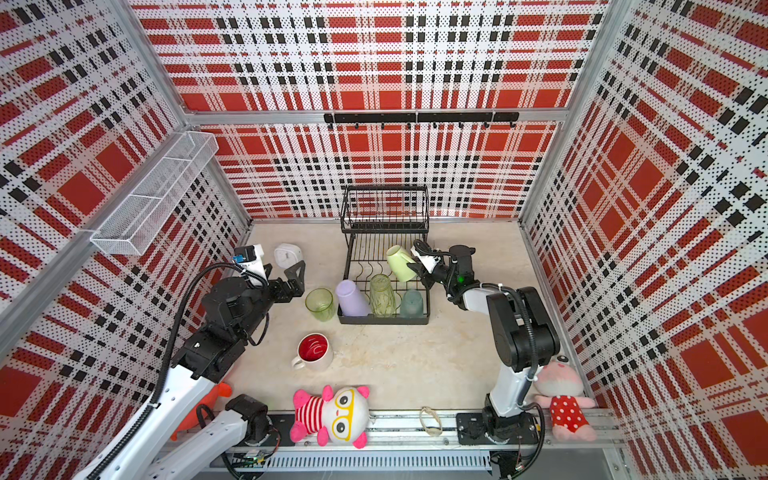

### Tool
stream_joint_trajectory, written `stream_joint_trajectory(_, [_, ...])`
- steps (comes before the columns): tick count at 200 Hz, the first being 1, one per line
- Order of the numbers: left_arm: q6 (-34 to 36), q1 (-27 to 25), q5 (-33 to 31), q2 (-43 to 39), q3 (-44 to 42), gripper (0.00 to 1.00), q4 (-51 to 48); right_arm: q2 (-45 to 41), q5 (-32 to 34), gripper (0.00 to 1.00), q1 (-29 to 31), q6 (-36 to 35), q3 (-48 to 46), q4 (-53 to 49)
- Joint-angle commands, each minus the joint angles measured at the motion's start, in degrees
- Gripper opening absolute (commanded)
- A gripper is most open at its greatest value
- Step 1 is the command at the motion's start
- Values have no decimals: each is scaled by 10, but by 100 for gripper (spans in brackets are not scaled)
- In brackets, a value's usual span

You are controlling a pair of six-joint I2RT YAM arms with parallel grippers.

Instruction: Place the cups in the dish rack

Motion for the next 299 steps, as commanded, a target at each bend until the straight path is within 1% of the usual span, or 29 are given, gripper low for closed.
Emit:
stream_joint_trajectory(1, [8, 5, 8, 2, -2, 98, 3, -10, 42, 0, 5, -30, 24, -54])
stream_joint_trajectory(12, [12, 6, 5, 2, -4, 98, 3, -19, 92, 0, 11, 4, 28, -90])
stream_joint_trajectory(22, [15, 6, 1, 1, -7, 98, 3, -29, 134, 0, 27, 14, 25, -120])
stream_joint_trajectory(34, [17, 6, -3, 0, -12, 98, 6, -37, 204, 0, 52, 23, 17, -126])
stream_joint_trajectory(39, [19, 7, -4, 0, -15, 98, 9, -37, 218, 0, 57, 39, 19, -130])
stream_joint_trajectory(53, [21, 8, 3, 3, -18, 98, 16, -36, 219, 0, 57, 86, 25, -131])
stream_joint_trajectory(79, [25, 9, 15, 10, -10, 98, 13, -42, 229, 0, 56, 104, 13, -120])
stream_joint_trajectory(99, [29, 10, 12, 4, -10, 98, 10, -53, 224, 0, 56, 102, 5, -126])
stream_joint_trajectory(113, [29, 12, 11, -3, -14, 98, 11, -61, 225, 0, 54, 91, 7, -159])
stream_joint_trajectory(122, [29, 12, 12, -7, -17, 98, 11, -64, 221, 5, 54, 80, 9, -180])
stream_joint_trajectory(135, [29, 13, 12, -11, -21, 98, 11, -67, 217, 8, 53, 72, 7, -200])
stream_joint_trajectory(154, [28, 15, 14, -13, -26, 98, 11, -66, 217, 9, 52, 68, 8, -215])
stream_joint_trajectory(204, [23, 16, 21, -18, -31, 98, 10, -63, 216, 13, 50, 73, 15, -226])
stream_joint_trajectory(268, [22, 16, 29, -8, -33, 98, 13, -70, 224, 21, 46, 75, 7, -227])
stream_joint_trajectory(299, [26, 16, 28, 1, -28, 98, 16, -75, 224, 21, 43, 65, 6, -245])
